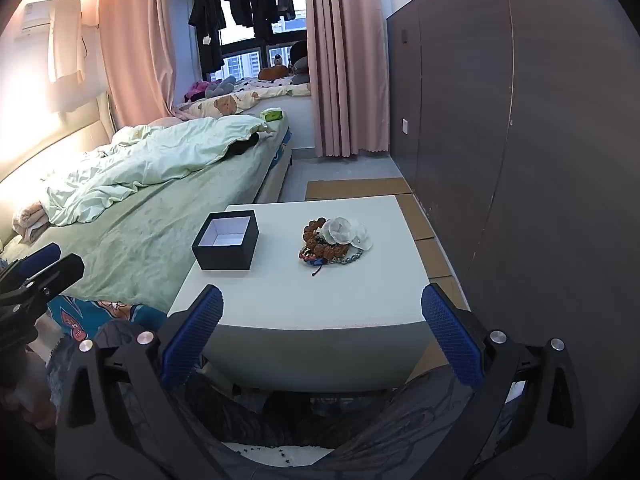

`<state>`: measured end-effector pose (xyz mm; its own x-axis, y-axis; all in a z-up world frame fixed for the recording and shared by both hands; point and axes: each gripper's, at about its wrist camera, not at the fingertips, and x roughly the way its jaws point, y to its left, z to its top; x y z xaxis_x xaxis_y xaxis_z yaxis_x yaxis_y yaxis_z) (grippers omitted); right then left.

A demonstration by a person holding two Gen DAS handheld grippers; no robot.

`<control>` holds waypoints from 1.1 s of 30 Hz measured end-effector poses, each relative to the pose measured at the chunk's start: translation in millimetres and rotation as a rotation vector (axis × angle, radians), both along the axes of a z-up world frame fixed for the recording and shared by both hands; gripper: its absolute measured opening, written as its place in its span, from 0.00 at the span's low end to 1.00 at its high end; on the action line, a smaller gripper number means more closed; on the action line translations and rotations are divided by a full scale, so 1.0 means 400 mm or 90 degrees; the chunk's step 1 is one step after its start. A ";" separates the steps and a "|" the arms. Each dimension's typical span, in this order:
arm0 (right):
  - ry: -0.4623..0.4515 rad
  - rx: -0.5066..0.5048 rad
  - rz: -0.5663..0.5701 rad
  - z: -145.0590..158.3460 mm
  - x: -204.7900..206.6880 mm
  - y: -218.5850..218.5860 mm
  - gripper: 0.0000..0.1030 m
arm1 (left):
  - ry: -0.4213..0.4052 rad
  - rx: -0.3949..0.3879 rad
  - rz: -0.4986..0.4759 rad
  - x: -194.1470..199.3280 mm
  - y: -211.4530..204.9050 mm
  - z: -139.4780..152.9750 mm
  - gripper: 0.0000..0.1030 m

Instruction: Organize jewelry

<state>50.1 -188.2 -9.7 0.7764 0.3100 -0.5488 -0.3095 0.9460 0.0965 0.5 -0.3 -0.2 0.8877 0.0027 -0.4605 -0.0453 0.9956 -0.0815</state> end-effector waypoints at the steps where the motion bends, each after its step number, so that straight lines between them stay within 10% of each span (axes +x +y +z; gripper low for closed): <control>1: 0.004 -0.002 0.000 -0.001 0.001 0.001 0.96 | 0.002 0.001 -0.001 0.000 0.000 0.000 0.92; 33: -0.004 -0.006 -0.012 -0.001 -0.003 -0.005 0.96 | -0.002 -0.006 -0.002 -0.005 -0.019 -0.021 0.92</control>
